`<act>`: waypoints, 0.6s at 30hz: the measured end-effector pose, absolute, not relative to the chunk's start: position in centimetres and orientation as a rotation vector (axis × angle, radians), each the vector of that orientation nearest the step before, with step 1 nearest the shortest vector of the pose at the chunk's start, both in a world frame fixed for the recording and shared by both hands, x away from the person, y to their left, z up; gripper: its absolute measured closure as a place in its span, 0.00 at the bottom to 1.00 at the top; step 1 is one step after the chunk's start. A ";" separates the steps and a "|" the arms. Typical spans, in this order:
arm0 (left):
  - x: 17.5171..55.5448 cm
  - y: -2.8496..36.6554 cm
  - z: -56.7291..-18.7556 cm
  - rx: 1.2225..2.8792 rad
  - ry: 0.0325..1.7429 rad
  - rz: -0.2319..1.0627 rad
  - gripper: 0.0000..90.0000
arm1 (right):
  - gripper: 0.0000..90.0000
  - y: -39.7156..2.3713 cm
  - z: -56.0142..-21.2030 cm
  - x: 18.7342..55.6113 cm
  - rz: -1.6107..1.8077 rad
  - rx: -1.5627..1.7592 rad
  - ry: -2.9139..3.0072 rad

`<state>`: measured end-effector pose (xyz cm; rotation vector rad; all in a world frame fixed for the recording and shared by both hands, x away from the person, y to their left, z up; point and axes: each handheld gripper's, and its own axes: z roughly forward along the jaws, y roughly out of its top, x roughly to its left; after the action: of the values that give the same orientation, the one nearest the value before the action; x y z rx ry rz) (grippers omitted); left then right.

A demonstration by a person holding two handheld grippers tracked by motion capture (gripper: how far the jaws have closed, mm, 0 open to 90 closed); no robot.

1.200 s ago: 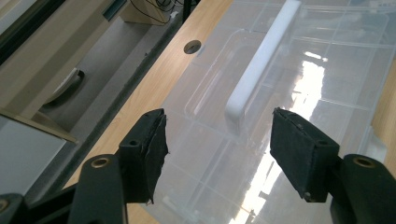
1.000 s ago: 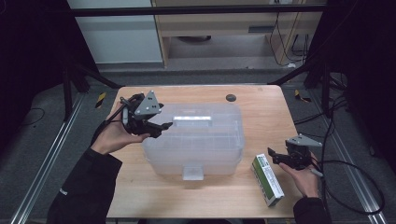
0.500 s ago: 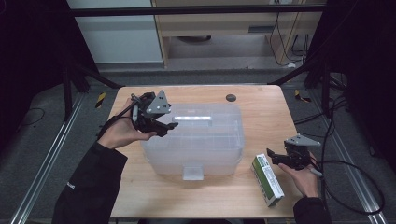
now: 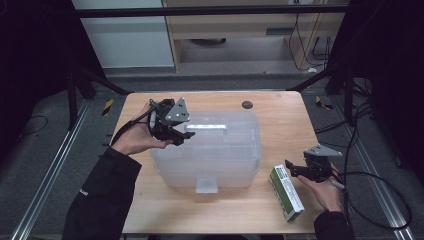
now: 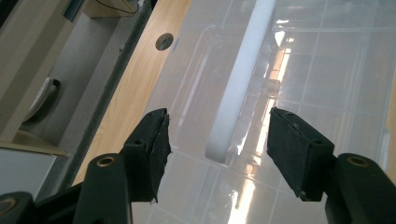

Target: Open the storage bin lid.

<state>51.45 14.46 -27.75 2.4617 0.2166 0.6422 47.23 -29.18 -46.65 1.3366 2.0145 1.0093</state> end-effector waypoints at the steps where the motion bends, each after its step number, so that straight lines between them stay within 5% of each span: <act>1: 51.5 14.4 -27.8 2.459 0.215 0.638 0.43 | 0.23 -29.2 -46.7 47.2 1.008 1.337 2.016; 18: 52.5 13.6 -28.4 2.569 0.154 0.632 0.55 | 0.26 -29.0 -46.9 47.3 0.997 1.332 2.050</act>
<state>52.51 13.64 -28.37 2.5687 0.1544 0.6318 47.32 -29.04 -46.89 1.3316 2.0500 0.9967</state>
